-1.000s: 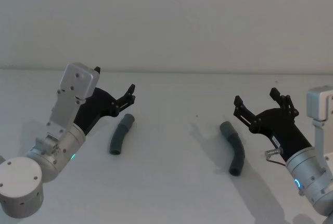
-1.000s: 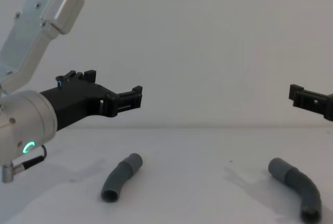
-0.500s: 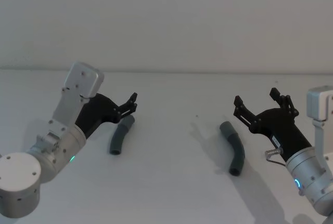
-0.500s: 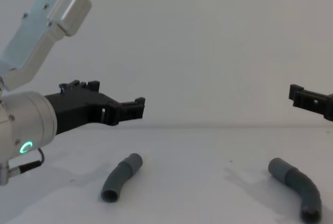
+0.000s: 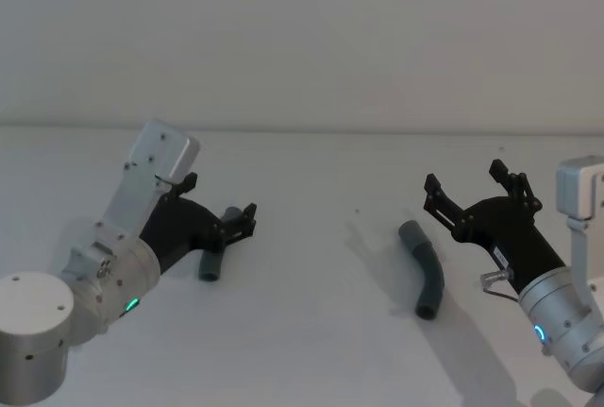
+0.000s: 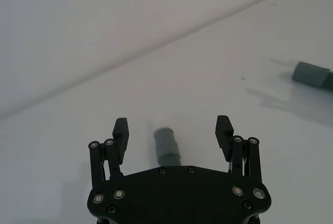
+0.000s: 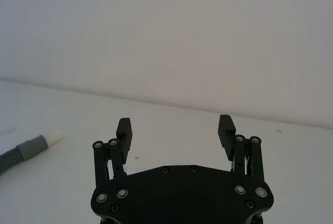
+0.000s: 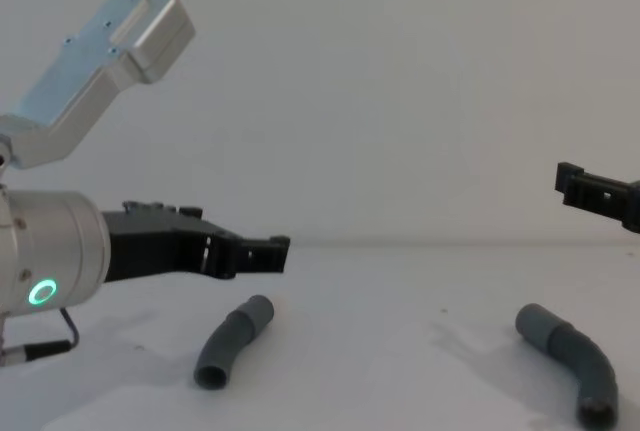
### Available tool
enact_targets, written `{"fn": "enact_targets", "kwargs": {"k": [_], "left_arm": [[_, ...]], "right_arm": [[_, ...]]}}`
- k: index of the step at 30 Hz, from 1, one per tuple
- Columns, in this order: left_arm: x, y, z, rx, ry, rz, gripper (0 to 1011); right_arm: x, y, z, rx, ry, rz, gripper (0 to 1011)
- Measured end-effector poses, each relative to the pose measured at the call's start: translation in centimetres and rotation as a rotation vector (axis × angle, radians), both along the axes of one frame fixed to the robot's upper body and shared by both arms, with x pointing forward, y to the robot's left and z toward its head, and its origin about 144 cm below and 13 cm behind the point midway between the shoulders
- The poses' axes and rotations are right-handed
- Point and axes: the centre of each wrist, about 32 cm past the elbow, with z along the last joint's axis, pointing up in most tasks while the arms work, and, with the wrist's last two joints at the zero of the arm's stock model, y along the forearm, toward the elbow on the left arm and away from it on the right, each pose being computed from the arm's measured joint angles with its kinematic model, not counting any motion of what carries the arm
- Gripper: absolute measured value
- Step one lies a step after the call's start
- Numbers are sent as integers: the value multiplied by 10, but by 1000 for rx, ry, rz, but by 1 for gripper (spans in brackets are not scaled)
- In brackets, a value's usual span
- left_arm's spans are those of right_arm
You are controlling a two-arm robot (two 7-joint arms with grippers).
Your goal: Use both hands to pick up one end of the pipe from the table, align the ends, and insert them.
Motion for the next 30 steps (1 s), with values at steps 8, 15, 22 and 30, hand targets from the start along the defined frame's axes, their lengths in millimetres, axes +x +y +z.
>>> {"fn": "enact_targets", "kwargs": {"k": [8,15,22,30], "left_arm": [[-7,-3,2,-42,92,2,1001],[-12,-4,2,-87,157,28,1001],[-14,-6,1,-116,199,56,1001],[-10,-8,-2,-119,249,90,1001]], "right_arm": [[0,0,0,0,0,0,1002],[0,0,0,0,0,0,1002],[0,0,0,0,0,0,1002],[0,0,0,0,0,0,1002]]}}
